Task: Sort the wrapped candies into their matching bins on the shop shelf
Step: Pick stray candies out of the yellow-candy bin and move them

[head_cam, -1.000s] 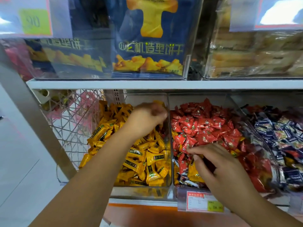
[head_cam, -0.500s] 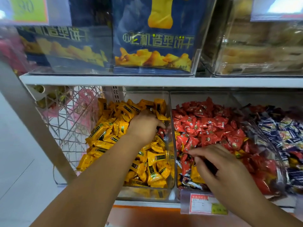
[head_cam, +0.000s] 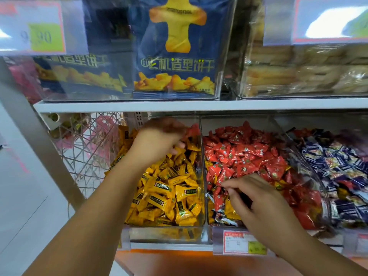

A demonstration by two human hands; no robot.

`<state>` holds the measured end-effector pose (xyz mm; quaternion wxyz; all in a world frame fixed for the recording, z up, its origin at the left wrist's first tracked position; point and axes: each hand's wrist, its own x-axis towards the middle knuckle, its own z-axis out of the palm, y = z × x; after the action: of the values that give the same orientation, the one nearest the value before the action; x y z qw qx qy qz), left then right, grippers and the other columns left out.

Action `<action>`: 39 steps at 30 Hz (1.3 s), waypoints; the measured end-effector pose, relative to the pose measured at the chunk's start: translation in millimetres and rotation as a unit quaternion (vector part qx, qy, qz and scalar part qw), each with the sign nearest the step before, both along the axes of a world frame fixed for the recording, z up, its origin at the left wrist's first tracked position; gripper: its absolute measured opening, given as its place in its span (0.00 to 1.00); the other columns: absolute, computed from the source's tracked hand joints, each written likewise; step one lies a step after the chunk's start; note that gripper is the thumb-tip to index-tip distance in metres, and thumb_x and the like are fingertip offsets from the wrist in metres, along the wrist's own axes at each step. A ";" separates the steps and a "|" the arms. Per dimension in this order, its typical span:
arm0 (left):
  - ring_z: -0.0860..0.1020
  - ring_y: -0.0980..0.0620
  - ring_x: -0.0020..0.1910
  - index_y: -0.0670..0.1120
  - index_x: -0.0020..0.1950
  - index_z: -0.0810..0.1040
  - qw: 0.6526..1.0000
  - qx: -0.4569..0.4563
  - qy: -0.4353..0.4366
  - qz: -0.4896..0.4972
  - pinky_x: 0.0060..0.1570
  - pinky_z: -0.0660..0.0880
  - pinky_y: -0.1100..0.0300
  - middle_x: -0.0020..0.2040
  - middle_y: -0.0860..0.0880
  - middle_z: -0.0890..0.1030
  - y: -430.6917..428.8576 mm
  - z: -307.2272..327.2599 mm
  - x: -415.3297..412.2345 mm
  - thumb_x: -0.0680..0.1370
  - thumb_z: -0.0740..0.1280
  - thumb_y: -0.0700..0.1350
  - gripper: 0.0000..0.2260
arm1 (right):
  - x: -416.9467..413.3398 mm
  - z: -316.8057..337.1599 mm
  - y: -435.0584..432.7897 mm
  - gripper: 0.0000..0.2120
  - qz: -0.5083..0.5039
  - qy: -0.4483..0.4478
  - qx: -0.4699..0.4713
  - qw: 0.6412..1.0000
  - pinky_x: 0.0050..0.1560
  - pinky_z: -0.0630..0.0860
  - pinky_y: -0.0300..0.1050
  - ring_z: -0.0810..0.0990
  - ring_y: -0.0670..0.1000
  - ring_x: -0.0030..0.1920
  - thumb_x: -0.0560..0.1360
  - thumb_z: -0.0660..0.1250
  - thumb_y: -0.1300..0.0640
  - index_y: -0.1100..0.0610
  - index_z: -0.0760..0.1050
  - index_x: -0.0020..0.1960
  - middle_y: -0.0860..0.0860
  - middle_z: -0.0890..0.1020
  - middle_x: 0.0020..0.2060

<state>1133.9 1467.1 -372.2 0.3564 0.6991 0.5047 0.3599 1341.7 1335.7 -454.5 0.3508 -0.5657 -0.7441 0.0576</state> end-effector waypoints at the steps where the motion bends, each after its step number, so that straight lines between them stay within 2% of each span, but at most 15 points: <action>1: 0.84 0.50 0.39 0.51 0.49 0.79 0.999 0.001 -0.036 -0.002 0.42 0.82 0.53 0.41 0.49 0.84 -3.4 5.6 8.4 0.79 0.66 0.43 0.04 | -0.3 0.5 -0.1 0.11 -0.001 -0.001 0.000 1.000 0.48 0.72 0.33 0.75 0.38 0.49 0.76 0.69 0.59 0.48 0.80 0.57 0.32 0.74 0.46; 3: 0.84 0.51 0.43 0.57 0.49 0.77 0.998 0.011 -0.043 -0.036 0.47 0.81 0.51 0.48 0.52 0.84 -8.3 9.9 24.6 0.79 0.68 0.44 0.07 | -0.8 0.8 -0.6 0.11 0.000 0.004 -0.001 1.000 0.49 0.74 0.35 0.76 0.38 0.50 0.76 0.68 0.58 0.47 0.79 0.57 0.32 0.74 0.46; 5: 0.82 0.54 0.49 0.56 0.54 0.78 0.997 0.056 -0.004 -0.044 0.55 0.78 0.55 0.52 0.55 0.83 -4.4 8.0 31.5 0.77 0.70 0.45 0.09 | -0.1 0.6 -0.7 0.11 0.000 0.009 -0.003 1.000 0.49 0.73 0.35 0.76 0.38 0.50 0.77 0.68 0.58 0.46 0.79 0.57 0.32 0.74 0.47; 7: 0.79 0.53 0.57 0.52 0.60 0.79 0.989 0.110 0.098 -0.004 0.61 0.73 0.57 0.58 0.52 0.82 6.4 3.7 25.7 0.78 0.68 0.45 0.11 | 0.5 0.3 -0.9 0.11 -0.001 0.012 -0.008 1.000 0.48 0.72 0.33 0.75 0.37 0.50 0.77 0.67 0.56 0.45 0.79 0.57 0.32 0.74 0.47; 9: 0.77 0.51 0.60 0.52 0.65 0.77 0.963 0.118 0.242 0.014 0.59 0.71 0.60 0.64 0.51 0.78 16.3 -11.1 14.7 0.81 0.64 0.48 0.13 | 0.7 -0.5 -0.6 0.12 -0.005 0.009 -0.012 1.000 0.47 0.71 0.32 0.75 0.37 0.50 0.76 0.65 0.53 0.44 0.79 0.57 0.32 0.74 0.46; 11: 0.74 0.51 0.63 0.54 0.69 0.73 0.946 0.097 0.308 -0.034 0.58 0.70 0.60 0.67 0.51 0.75 22.1 -34.4 8.9 0.80 0.63 0.51 0.16 | 0.3 -1.4 0.7 0.12 -0.008 0.006 -0.012 1.000 0.45 0.70 0.31 0.75 0.38 0.49 0.76 0.66 0.54 0.42 0.79 0.57 0.32 0.74 0.44; 16: 0.61 0.47 0.73 0.59 0.74 0.61 0.862 0.152 0.478 -0.079 0.67 0.59 0.48 0.75 0.54 0.61 27.9 -62.0 13.9 0.74 0.66 0.63 0.30 | -0.5 -3.0 3.7 0.11 -0.010 0.016 -0.002 1.000 0.45 0.70 0.29 0.75 0.38 0.48 0.75 0.68 0.57 0.43 0.79 0.54 0.33 0.75 0.42; 23: 0.59 0.46 0.73 0.63 0.66 0.73 0.831 0.029 0.543 -0.119 0.70 0.56 0.44 0.73 0.55 0.63 23.7 -37.8 -1.6 0.73 0.67 0.64 0.21 | 0.4 -4.0 2.1 0.11 -0.004 0.011 0.010 1.000 0.46 0.72 0.32 0.76 0.38 0.49 0.75 0.67 0.56 0.45 0.80 0.54 0.32 0.75 0.44; 25: 0.64 0.47 0.71 0.61 0.63 0.77 0.822 -0.001 0.556 -0.127 0.68 0.61 0.43 0.71 0.54 0.67 22.9 -26.4 -0.1 0.75 0.63 0.66 0.19 | -0.5 -3.2 2.1 0.11 -0.005 0.008 0.011 1.000 0.46 0.72 0.31 0.75 0.37 0.49 0.74 0.65 0.54 0.45 0.80 0.54 0.32 0.75 0.43; 27: 0.74 0.49 0.60 0.55 0.54 0.82 0.850 0.042 0.515 -0.104 0.57 0.71 0.52 0.59 0.52 0.78 24.7 -23.4 3.0 0.76 0.61 0.66 0.19 | -0.4 -3.2 2.7 0.11 -0.005 0.005 0.013 1.000 0.48 0.71 0.30 0.75 0.37 0.50 0.74 0.65 0.54 0.46 0.80 0.54 0.31 0.75 0.43; 29: 0.76 0.50 0.54 0.54 0.54 0.81 0.881 0.161 0.441 -0.059 0.46 0.70 0.58 0.51 0.52 0.80 26.9 -33.5 6.9 0.77 0.63 0.64 0.16 | 0.2 -4.0 3.0 0.10 -0.005 0.003 0.013 1.000 0.49 0.71 0.29 0.75 0.36 0.50 0.74 0.66 0.55 0.46 0.80 0.54 0.31 0.75 0.44; 30: 0.74 0.49 0.59 0.56 0.60 0.78 0.882 0.201 0.423 -0.054 0.51 0.69 0.57 0.57 0.51 0.78 29.7 -42.5 8.4 0.76 0.64 0.63 0.18 | 0.2 -4.2 2.5 0.10 -0.004 0.007 0.011 1.000 0.48 0.71 0.28 0.75 0.36 0.50 0.74 0.67 0.55 0.46 0.80 0.54 0.31 0.75 0.44; 32: 0.61 0.46 0.73 0.59 0.73 0.66 0.858 0.190 0.470 -0.075 0.67 0.60 0.50 0.74 0.50 0.65 35.2 -61.0 10.6 0.75 0.63 0.65 0.28 | -0.7 -3.7 2.0 0.11 -0.004 0.013 0.012 1.000 0.48 0.70 0.27 0.75 0.36 0.49 0.74 0.66 0.54 0.45 0.80 0.54 0.32 0.75 0.47; 34: 0.52 0.46 0.77 0.61 0.77 0.56 0.836 0.159 0.518 -0.085 0.71 0.50 0.45 0.79 0.51 0.53 39.4 -69.4 11.0 0.74 0.62 0.67 0.34 | -1.0 -3.5 2.8 0.11 -0.003 0.011 0.013 1.000 0.47 0.70 0.27 0.75 0.36 0.49 0.74 0.65 0.54 0.45 0.80 0.54 0.32 0.75 0.46; 39: 0.58 0.45 0.72 0.64 0.73 0.62 0.838 0.137 0.520 -0.093 0.69 0.51 0.44 0.75 0.53 0.61 35.5 -66.1 12.8 0.67 0.65 0.71 0.36 | 0.9 -5.1 2.2 0.11 -0.001 0.017 0.013 1.000 0.46 0.72 0.32 0.75 0.38 0.49 0.75 0.68 0.57 0.45 0.80 0.54 0.32 0.75 0.44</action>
<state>1146.7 1502.6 -438.3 -0.0259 0.8685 0.4944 -0.0261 1342.6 1337.9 -459.6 0.3703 -0.5613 -0.7379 0.0571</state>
